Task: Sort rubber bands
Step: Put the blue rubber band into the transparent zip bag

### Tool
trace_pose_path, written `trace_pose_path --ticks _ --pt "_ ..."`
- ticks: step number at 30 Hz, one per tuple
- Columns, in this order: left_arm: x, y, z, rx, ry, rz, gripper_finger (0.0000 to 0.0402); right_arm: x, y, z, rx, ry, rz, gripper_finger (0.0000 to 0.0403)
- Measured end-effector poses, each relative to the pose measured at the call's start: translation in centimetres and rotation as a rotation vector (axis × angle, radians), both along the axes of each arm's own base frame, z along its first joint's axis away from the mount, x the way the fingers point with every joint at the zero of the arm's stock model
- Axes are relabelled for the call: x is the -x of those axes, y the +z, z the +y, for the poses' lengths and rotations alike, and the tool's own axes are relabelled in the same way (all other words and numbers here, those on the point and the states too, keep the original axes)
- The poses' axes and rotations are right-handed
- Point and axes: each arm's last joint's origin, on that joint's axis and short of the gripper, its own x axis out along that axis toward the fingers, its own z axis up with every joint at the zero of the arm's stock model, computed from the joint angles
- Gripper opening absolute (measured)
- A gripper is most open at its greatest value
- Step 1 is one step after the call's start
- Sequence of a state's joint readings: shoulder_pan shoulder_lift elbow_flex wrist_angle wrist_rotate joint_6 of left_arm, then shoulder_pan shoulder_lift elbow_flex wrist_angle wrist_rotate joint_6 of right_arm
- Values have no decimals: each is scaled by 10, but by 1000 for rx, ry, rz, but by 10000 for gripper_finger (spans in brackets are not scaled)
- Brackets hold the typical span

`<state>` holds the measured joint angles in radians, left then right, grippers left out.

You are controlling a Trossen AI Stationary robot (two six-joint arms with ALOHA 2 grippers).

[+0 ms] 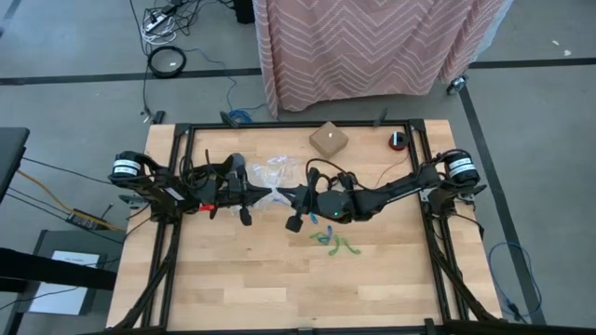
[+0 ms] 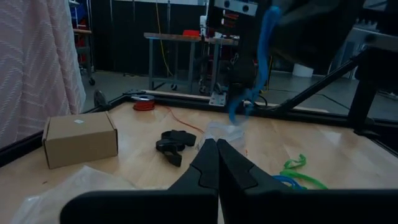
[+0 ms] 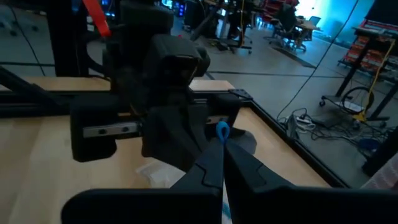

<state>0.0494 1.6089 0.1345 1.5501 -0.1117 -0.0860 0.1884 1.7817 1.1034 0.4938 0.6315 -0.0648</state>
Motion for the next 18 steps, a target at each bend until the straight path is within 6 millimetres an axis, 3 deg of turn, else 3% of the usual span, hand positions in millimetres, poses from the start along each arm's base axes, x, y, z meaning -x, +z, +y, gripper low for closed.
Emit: trace_pose_path --ticks 12,18 --pt "0 0 0 -2 0 0 0 7 -16 -6 -68 -27 -21 0" --pt "0 0 0 -3 0 0 0 8 -11 -1 -53 -7 -81 0"
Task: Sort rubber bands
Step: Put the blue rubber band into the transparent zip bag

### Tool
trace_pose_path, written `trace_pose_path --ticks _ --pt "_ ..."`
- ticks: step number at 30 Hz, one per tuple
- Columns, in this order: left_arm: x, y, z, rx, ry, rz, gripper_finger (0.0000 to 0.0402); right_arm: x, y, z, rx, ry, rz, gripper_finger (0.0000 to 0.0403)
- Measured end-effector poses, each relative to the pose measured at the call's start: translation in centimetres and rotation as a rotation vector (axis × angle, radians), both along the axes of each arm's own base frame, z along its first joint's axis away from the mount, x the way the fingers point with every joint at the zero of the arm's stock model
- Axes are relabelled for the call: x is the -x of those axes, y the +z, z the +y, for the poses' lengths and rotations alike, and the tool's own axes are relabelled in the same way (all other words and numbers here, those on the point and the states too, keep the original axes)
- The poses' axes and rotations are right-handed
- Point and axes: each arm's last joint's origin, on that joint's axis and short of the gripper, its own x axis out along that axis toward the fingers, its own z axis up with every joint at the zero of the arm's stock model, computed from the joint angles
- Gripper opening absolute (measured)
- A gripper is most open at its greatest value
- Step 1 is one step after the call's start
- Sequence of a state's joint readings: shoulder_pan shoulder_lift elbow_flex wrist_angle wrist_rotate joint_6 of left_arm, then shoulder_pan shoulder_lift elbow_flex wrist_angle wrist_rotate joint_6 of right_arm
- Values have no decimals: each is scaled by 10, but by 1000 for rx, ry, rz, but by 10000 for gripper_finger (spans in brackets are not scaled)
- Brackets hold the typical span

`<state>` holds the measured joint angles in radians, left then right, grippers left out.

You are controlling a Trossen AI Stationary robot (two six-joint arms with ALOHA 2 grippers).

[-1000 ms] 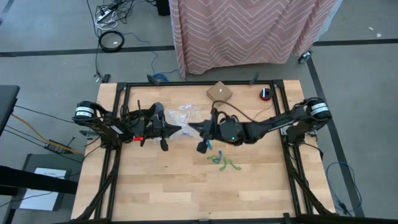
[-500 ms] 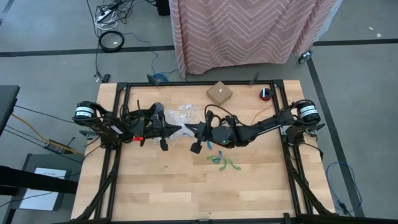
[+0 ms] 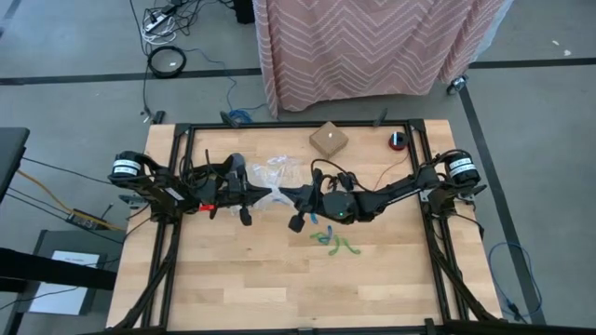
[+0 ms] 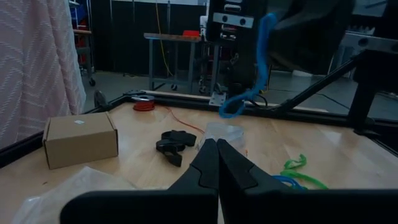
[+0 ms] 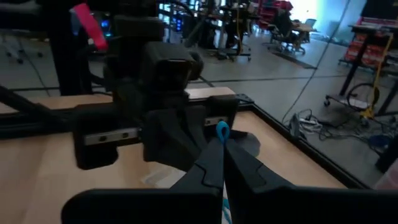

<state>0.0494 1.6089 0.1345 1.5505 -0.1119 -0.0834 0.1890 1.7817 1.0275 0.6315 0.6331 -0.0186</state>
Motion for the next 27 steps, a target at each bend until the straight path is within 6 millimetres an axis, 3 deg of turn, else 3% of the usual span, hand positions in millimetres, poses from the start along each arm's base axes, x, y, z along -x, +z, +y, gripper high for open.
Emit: trace_pose_path --ticks 10,20,27 --pt "0 0 0 1 0 0 0 0 -2 -4 -18 5 3 0" --pt "0 0 0 0 0 0 0 10 -23 -10 -84 -20 14 0" --pt "0 0 0 0 0 0 0 11 -26 -14 -96 -18 17 0"
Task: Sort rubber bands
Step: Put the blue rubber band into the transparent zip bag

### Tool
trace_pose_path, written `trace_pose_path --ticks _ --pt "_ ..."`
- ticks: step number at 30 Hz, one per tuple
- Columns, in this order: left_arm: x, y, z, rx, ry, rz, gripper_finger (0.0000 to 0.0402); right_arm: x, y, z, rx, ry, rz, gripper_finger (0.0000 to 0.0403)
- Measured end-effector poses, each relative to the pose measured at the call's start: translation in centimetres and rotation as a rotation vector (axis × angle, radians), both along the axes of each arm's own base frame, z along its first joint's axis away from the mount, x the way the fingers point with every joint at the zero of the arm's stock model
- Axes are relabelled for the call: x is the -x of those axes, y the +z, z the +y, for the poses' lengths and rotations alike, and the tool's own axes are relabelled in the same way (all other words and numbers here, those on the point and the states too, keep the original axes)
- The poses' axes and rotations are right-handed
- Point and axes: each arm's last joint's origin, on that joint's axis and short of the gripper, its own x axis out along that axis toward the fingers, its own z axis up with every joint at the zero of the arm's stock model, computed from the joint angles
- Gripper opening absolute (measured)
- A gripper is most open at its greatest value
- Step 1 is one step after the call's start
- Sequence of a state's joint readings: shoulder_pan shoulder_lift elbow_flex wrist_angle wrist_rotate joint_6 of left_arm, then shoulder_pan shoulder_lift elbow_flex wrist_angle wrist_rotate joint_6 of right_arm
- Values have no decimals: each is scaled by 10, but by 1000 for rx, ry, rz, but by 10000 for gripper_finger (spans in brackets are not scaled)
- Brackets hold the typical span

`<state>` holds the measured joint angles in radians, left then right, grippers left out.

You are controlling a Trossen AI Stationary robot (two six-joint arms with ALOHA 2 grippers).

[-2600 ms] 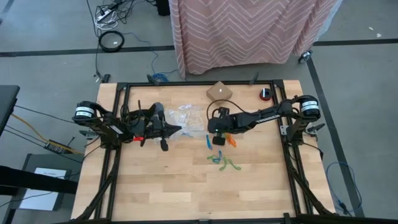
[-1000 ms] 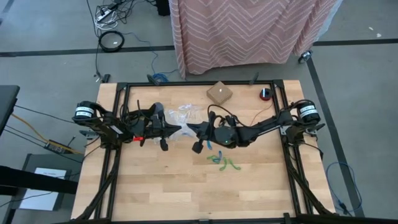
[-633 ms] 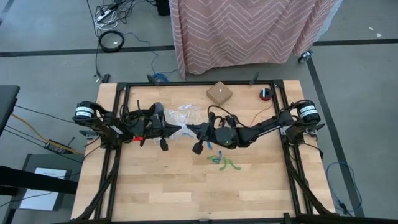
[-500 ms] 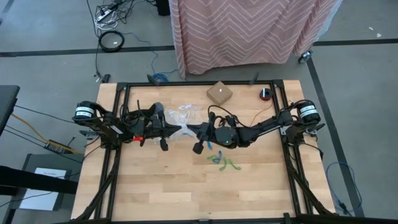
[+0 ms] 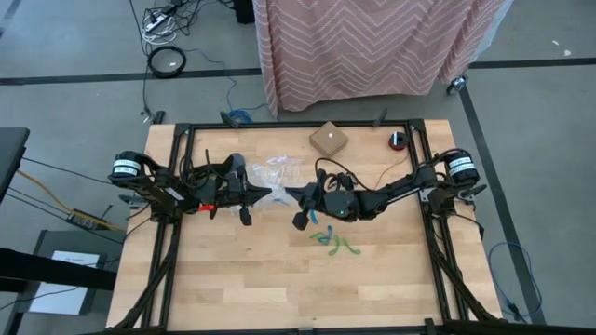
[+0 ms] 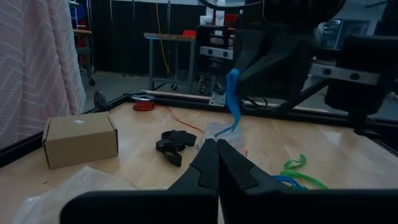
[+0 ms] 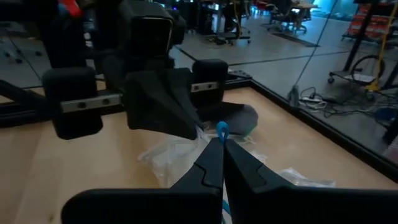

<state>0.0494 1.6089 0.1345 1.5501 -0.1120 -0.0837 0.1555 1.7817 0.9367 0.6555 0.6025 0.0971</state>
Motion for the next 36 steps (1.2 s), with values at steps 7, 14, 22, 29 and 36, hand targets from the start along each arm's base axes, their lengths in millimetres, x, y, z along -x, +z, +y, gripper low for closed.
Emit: trace_pose_path --ticks 7,14,22,29,36 --pt "0 0 0 1 0 -1 0 -1 -5 -9 -62 34 25 0" --pt "0 0 0 2 0 0 0 -2 -6 -10 -78 97 43 17" --pt "0 0 0 2 0 0 0 -1 -7 -11 -67 58 49 62" --pt "0 0 0 2 0 0 0 0 -4 -7 -33 66 56 81" --pt "0 0 0 1 0 5 0 18 27 6 44 74 77 91"
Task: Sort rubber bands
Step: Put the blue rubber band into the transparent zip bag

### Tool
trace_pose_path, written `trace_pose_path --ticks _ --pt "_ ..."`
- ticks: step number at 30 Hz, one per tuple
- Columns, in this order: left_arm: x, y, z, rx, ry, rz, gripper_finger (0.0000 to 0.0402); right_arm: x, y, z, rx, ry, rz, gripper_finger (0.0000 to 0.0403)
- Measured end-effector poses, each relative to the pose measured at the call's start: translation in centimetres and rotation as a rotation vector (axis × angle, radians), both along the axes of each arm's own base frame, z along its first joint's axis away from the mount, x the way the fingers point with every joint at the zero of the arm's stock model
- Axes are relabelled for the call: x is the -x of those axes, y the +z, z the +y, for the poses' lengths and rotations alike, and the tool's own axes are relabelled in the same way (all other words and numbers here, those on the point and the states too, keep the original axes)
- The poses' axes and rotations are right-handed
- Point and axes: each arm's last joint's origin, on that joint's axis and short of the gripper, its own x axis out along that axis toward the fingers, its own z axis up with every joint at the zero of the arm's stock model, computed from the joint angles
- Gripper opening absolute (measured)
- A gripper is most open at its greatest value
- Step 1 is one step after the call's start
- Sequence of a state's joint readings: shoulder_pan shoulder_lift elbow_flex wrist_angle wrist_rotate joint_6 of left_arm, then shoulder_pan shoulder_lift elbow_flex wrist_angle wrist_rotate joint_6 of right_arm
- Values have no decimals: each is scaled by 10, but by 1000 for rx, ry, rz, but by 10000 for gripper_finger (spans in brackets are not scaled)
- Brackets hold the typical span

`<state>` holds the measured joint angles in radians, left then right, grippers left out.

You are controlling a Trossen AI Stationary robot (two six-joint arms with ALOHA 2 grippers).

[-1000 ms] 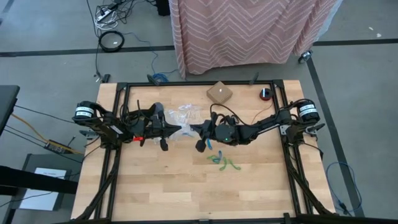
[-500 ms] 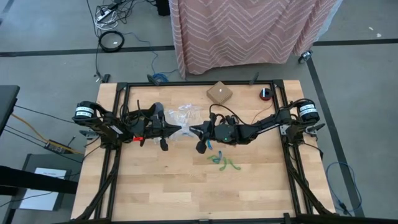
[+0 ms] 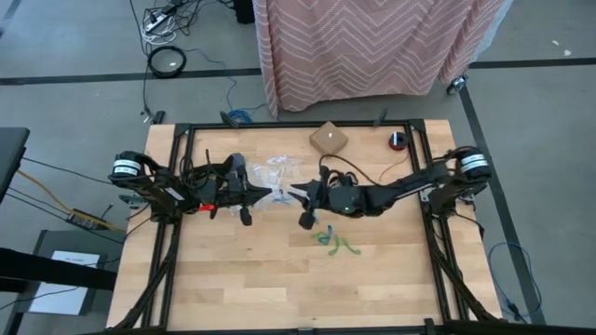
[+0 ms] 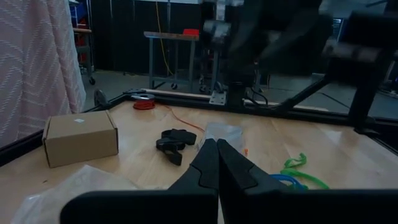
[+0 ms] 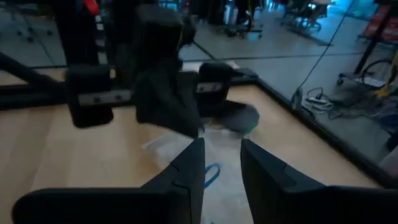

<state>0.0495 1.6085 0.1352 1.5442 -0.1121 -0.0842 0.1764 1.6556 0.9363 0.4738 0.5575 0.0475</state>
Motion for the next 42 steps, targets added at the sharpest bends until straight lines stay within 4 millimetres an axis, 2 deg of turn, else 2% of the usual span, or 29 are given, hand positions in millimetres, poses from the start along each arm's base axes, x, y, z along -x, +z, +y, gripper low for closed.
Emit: trace_pose_path --ticks 2,4,8,14,19,22,27,29,32,35,39,42 --pt "0 0 0 0 3 1 0 11 9 7 -21 23 41 91" --pt "0 0 0 -1 8 -3 0 21 6 14 -83 26 135 91" --pt "0 1 1 -5 25 -6 0 34 -25 27 -226 -43 325 93" --pt "0 1 1 -5 35 -5 0 32 -67 48 -306 -115 402 97" --pt "0 0 1 -6 36 -4 0 24 -105 48 -328 -187 441 97" --pt "0 0 1 -4 36 -4 0 22 -119 45 -338 -219 456 101" --pt "0 0 1 -4 37 -4 0 21 -123 39 -361 -269 456 96" --pt "0 0 1 -3 36 -4 0 21 -122 36 -378 -292 457 73" --pt "0 0 1 -2 37 -5 0 22 -123 33 -361 -287 478 16" --pt "0 0 1 -2 37 -5 0 22 -123 32 -361 -285 481 5" --pt "0 0 1 0 37 -4 0 24 -115 36 -360 -271 466 1" --pt "0 0 1 0 37 -5 0 28 -95 44 -351 -250 393 1"
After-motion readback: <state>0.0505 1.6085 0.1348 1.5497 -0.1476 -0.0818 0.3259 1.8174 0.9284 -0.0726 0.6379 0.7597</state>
